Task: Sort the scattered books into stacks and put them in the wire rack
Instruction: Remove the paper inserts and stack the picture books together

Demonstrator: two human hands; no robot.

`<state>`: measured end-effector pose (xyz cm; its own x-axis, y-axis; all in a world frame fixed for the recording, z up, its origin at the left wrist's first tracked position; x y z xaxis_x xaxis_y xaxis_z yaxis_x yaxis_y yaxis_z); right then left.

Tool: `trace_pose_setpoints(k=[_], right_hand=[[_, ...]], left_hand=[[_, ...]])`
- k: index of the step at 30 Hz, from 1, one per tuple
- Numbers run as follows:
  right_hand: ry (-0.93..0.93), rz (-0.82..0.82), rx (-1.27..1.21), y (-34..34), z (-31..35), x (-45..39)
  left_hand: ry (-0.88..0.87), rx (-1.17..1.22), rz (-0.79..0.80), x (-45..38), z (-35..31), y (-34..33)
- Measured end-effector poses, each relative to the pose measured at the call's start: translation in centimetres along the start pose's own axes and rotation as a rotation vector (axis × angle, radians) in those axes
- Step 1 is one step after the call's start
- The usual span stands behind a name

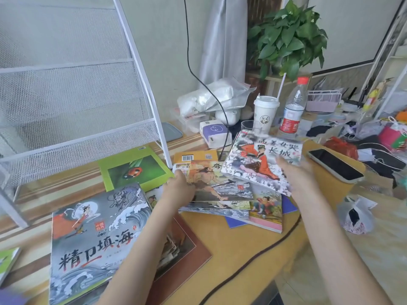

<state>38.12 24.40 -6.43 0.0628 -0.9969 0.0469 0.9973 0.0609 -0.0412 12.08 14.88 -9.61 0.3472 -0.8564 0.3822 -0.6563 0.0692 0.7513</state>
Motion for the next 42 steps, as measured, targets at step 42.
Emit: trace_pose_setpoints(k=[42], right_hand=[[0.096, 0.217, 0.19, -4.7, -5.3, 1.8]], left_hand=[[-0.027, 0.787, 0.006, 0.0, 0.2, -0.1]])
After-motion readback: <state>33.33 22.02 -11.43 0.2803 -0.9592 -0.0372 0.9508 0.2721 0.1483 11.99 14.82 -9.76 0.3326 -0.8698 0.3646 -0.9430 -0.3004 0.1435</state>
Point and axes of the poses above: each hand's wrist, its own x-axis away from the middle knuckle, its own y-axis out of the back of the hand, z = x × y, the point moved 4 cm from there along -x, towards the middle knuckle, and after that the axes turned 12 degrees about z, right-handed, at the moved point
